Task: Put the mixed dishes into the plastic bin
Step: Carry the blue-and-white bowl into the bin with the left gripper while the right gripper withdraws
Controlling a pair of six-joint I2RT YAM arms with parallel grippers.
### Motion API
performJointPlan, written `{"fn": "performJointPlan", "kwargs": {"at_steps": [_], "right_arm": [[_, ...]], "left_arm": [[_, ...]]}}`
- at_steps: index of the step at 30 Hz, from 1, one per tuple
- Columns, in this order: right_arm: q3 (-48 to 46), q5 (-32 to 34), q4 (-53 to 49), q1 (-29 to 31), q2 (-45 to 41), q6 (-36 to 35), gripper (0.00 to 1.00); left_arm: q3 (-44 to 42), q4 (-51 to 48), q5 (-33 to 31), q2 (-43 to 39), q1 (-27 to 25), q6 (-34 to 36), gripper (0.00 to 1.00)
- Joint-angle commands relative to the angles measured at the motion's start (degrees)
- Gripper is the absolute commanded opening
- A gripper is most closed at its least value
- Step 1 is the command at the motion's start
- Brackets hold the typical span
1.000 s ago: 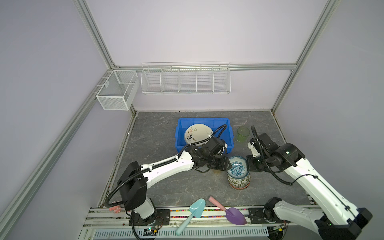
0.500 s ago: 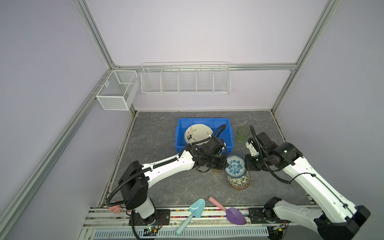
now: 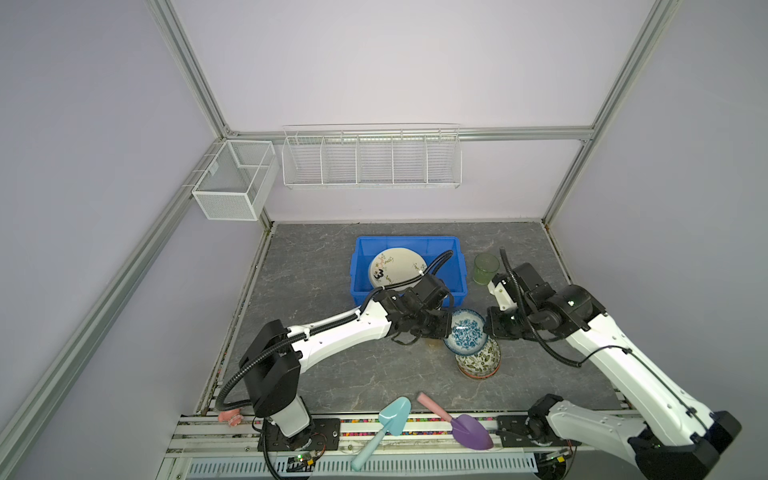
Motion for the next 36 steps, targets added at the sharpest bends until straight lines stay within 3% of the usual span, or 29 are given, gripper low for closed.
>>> {"fn": "performJointPlan", "kwargs": {"at_steps": [1, 14, 25, 36], "right_arm": [[1.4, -0.3, 3.1, 0.0, -1.7, 0.2, 0.25], [5.7, 0.7, -0.1, -7.7, -9.6, -1.1, 0.65], [6.4, -1.2, -2.4, -12.0, -11.2, -1.9, 0.99], [5.6, -0.4, -3.8, -15.1, -10.9, -3.5, 0.96]], "left_arm": [[4.2, -0.6, 1.1, -0.4, -0.2, 1.4, 0.00], [16.5, -11.5, -2.3, 1.3, 7.0, 8.1, 0.00], [31.1, -15.7, -6.3, 12.9, 16.5, 11.8, 0.00], [50.8, -20.5, -7.2, 31.5, 19.2, 10.1, 0.00]]}}
